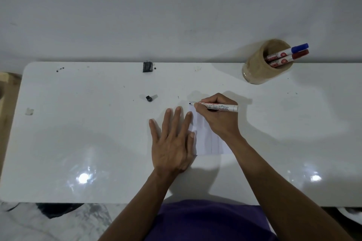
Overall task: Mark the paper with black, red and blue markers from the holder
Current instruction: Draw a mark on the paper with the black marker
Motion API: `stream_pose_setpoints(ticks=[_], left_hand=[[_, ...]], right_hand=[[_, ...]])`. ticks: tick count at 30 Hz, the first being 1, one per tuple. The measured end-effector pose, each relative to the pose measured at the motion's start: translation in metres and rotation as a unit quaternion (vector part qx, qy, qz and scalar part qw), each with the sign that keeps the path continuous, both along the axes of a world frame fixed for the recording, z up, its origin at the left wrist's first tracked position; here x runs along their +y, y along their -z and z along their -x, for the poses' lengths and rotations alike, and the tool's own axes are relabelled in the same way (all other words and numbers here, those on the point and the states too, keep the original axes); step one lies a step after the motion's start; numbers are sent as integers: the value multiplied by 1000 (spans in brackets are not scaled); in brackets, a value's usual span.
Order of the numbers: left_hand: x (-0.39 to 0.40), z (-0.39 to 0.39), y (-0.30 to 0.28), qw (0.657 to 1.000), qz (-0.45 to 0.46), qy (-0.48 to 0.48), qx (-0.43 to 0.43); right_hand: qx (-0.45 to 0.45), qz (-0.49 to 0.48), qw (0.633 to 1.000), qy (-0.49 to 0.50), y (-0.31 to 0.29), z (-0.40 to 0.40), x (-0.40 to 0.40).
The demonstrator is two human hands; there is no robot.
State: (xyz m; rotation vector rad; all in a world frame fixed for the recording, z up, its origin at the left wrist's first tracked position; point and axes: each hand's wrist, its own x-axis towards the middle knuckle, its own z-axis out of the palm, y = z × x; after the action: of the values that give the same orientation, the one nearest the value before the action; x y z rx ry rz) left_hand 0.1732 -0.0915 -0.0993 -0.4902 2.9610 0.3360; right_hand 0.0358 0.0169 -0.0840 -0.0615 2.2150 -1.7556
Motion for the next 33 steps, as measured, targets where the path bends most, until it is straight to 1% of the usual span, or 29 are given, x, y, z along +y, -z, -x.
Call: stream_pose_setpoints(ticks=[14,33], left_hand=[[-1,1,-1,1000,-12,1,4],[0,0,0,1000,5,2,24]], right_hand=[[-6,-15,1000,-3,-1,0,-1],[-26,-25,999,-14,-6,-1,-1]])
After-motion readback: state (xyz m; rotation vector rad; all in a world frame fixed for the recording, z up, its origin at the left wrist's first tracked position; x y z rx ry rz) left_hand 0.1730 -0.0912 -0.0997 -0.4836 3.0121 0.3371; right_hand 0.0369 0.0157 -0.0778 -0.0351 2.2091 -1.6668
